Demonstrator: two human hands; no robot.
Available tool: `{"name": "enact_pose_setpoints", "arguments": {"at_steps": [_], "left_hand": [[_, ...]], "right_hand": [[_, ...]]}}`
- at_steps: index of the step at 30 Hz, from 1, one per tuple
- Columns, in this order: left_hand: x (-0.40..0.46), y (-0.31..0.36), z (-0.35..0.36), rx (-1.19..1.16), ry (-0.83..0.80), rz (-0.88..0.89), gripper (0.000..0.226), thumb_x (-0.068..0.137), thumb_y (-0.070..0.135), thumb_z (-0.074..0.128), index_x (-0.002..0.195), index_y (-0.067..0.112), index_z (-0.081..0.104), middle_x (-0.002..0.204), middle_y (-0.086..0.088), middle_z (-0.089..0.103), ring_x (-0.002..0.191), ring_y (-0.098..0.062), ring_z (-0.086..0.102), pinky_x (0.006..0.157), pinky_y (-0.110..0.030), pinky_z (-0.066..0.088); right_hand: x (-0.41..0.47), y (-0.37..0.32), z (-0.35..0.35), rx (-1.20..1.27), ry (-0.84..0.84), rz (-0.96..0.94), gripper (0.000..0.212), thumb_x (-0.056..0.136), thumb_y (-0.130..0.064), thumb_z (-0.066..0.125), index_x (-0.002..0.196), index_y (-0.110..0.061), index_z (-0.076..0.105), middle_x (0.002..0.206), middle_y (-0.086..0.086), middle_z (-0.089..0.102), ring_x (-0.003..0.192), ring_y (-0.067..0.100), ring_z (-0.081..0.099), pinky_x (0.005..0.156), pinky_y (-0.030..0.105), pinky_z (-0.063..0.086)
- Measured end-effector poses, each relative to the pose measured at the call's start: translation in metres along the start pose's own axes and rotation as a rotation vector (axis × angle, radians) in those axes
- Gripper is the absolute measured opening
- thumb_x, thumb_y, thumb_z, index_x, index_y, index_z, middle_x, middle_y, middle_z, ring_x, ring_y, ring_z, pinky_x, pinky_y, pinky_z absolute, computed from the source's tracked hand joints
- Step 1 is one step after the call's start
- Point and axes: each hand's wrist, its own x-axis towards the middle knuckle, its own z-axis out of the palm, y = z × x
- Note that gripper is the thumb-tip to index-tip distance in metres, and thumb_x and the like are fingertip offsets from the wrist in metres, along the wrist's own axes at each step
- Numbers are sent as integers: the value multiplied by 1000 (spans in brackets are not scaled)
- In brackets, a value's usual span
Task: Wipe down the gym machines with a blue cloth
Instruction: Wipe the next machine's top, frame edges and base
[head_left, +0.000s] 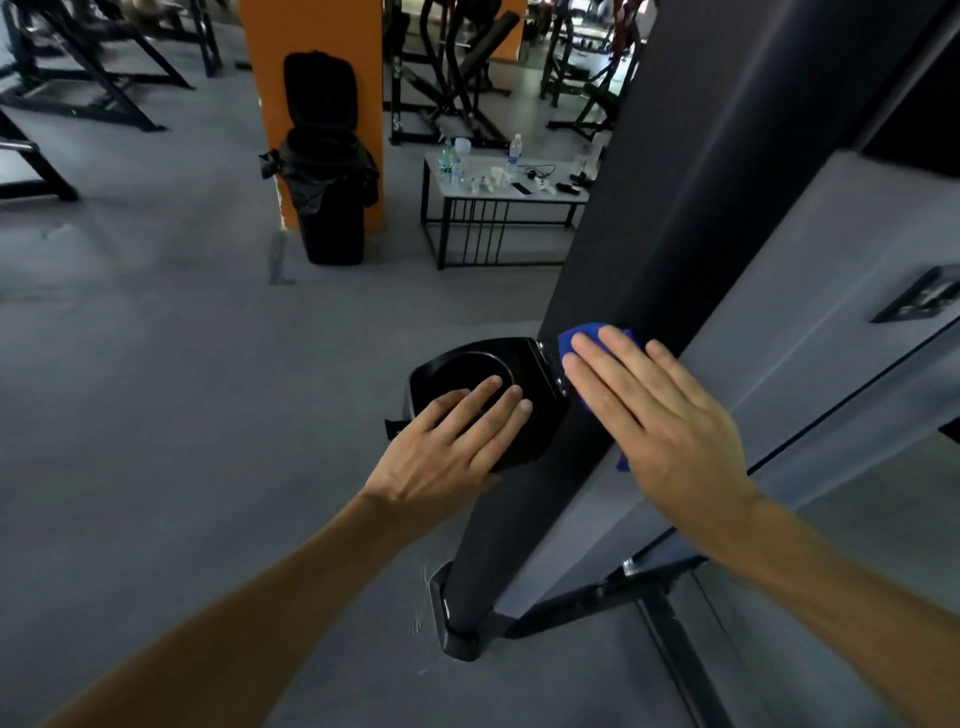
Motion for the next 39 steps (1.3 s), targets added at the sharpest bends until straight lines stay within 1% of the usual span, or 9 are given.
{"name": "enact_pose_setpoints", "arguments": {"at_steps": [4,10,13,18,23,28,31,34,39], "left_hand": [[-10,3,15,147,140,90,60,107,9,43,162,-3,22,163,-19,35,148,-34,41,121,-46,31],[-26,6,32,173,261,71,52,108,9,38,160,3,32,164,-19,33,141,-38,48,112,-46,42],[-27,5,36,209,295,63,51,109,8,34,160,2,32,166,-21,26,142,-42,44,116,-49,37],[-29,5,44,254,395,44,52,107,3,41,159,2,35,165,-23,27,136,-43,46,115,-50,37],[-30,4,51,272,521,55,50,106,1,41,156,4,44,162,-22,36,139,-44,50,119,-50,35],[-41,15,82,324,650,49,53,107,5,40,160,5,36,166,-14,32,155,-32,28,128,-43,22],[-60,31,116,363,613,45,55,108,6,30,162,0,25,170,-17,20,158,-29,18,130,-42,15],[-86,57,154,176,506,23,60,111,24,34,162,-5,19,172,-20,9,161,-30,8,131,-43,11],[-121,92,211,-235,234,-12,95,104,69,35,163,-2,13,173,-18,3,161,-26,0,128,-44,14]], "right_hand": [[-12,-21,28,-4,141,121,48,104,6,52,150,-4,48,158,12,44,148,30,40,120,45,37],[-65,-74,88,-40,229,254,51,105,8,44,155,-1,38,163,15,34,153,32,29,121,45,35],[-95,-108,119,-70,190,304,53,105,7,43,156,-1,35,163,16,31,154,32,25,120,45,36],[-146,-144,145,-126,8,126,55,104,6,30,158,-5,33,162,10,39,153,29,30,121,42,33],[-113,-113,113,-189,123,139,49,103,5,37,149,-5,50,160,13,41,146,32,42,119,44,36],[-127,-117,135,-268,186,99,51,104,7,42,151,-10,49,160,6,42,145,28,45,111,38,38],[-147,-141,165,-322,144,0,51,104,4,43,153,-11,46,161,5,41,149,25,39,114,36,39],[-149,-143,169,-341,136,-62,45,107,0,39,150,-9,50,159,5,44,147,22,41,110,36,46],[-110,-130,144,-334,194,134,57,109,-2,11,148,-5,51,156,7,48,145,25,45,113,40,43]]}}
